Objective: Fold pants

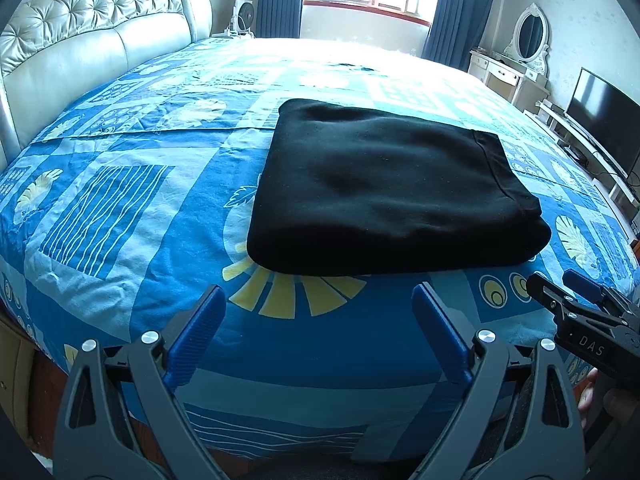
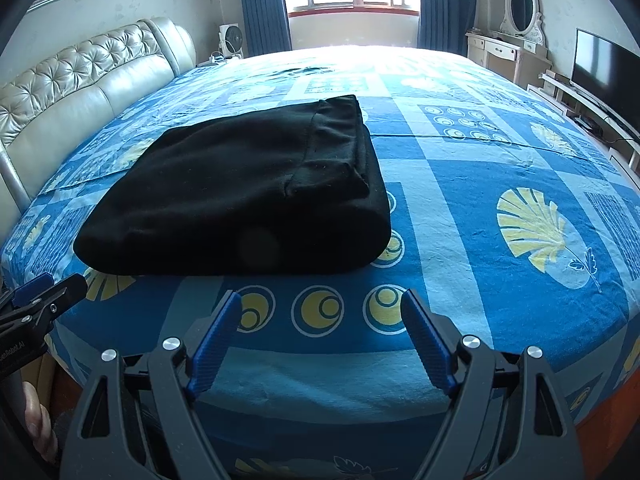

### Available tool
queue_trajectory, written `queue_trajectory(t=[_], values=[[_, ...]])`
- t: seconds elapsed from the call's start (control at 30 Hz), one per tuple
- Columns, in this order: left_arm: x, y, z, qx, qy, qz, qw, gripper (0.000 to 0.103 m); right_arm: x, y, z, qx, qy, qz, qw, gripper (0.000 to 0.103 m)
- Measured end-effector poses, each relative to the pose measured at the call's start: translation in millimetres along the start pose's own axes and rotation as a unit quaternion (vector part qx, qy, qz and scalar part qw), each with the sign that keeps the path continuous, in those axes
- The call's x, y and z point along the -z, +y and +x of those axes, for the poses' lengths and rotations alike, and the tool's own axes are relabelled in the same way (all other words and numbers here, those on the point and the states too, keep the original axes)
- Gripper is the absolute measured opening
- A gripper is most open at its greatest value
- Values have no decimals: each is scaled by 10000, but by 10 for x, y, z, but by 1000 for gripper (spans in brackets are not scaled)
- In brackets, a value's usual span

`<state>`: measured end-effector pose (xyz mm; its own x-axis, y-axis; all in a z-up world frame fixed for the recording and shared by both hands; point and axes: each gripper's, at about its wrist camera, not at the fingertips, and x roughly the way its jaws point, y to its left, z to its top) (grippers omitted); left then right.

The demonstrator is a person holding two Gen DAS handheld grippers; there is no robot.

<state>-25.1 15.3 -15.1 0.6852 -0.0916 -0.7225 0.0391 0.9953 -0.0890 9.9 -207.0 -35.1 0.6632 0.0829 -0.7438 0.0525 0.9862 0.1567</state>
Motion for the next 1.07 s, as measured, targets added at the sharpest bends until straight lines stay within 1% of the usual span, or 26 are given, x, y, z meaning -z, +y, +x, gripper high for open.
queue_trajectory(t=[0.5, 0.57, 0.63, 0.67, 0.73, 0.8, 0.87, 0.93, 0.97, 1.0, 1.03, 1.07], values=[[13, -17, 24, -99, 65, 17, 9999, 94, 3, 10, 8, -3, 15, -18, 10000, 81], [7, -25, 27, -156, 77, 22, 9998, 99, 2, 7, 14, -9, 25, -16, 10000, 81], [-9, -28, 32, -342, 126, -12, 9993, 101, 3, -1, 18, -17, 30, -4, 10000, 81], [-20, -30, 42, -333, 193, 16, 9993, 101, 3, -4, 17, -21, 32, 4, 10000, 81], [-59, -46, 24, -178, 225, 136, 9995, 101, 2, -10, 26, -43, 55, 18, 10000, 81], [-129, -69, -35, -201, 147, 240, 9994, 101, -3, -21, 14, -106, 48, 42, 9999, 81], [-244, -24, -109, -255, 67, 156, 9995, 101, -28, -44, -44, -226, -17, 62, 9997, 81], [-413, 95, -155, -139, 38, 76, 9999, 101, -108, -100, -113, -460, -91, 137, 9988, 81], [-516, 192, -164, -128, -9, -10, 9999, 101, -187, -127, -139, -579, -129, 140, 9981, 81], [-641, 310, -161, -200, -92, -70, 9997, 101, -302, -167, -157, -657, -191, 123, 9976, 81], [-782, 435, -137, -314, -195, -97, 9993, 101, -450, -223, -155, -706, -273, 122, 9971, 81], [-940, 586, -87, -465, -325, -118, 9983, 101, -635, -304, -120, -732, -349, 152, 9966, 83]])
